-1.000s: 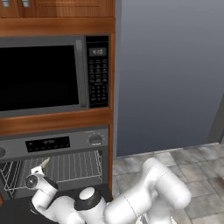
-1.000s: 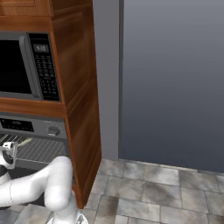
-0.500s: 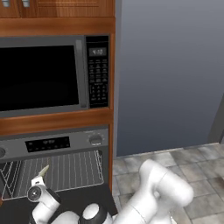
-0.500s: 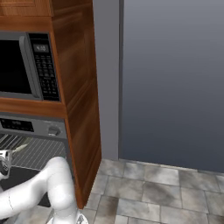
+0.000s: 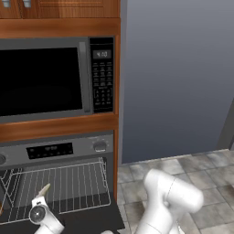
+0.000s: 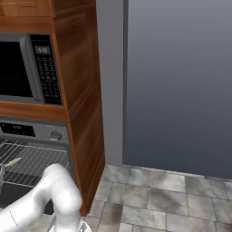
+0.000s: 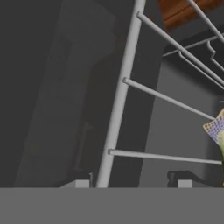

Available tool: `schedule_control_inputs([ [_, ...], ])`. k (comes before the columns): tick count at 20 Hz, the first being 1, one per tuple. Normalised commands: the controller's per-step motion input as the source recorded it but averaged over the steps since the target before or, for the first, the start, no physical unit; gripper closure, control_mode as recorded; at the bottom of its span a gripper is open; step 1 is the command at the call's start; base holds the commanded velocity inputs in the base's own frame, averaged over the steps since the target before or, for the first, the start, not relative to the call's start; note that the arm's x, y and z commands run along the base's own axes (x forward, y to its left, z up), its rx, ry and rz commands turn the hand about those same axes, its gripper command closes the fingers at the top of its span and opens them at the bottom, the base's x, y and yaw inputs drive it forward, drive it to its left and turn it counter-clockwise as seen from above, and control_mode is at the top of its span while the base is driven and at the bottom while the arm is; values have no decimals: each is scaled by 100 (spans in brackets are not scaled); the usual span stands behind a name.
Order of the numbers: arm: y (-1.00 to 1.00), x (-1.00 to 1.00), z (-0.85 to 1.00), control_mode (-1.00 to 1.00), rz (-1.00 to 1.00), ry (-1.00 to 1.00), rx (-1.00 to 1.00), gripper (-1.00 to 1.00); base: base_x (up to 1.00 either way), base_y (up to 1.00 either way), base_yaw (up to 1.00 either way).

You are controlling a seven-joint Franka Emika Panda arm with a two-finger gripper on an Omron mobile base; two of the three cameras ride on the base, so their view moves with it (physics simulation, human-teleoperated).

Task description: Take the fish from the oven and place it on the plate on the counter.

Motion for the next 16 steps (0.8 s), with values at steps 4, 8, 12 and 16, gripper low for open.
schedule_control_inputs([
  [4,0,-100,-50,-100,6,4,0,100,0,0,0],
  [8,0,-100,-47,-100,6,4,0,100,0,0,0],
  [12,0,-71,-10,-100,5,6,0,100,0,0,0],
  [16,0,-54,29,-100,0,1,2,100,0,0,0],
])
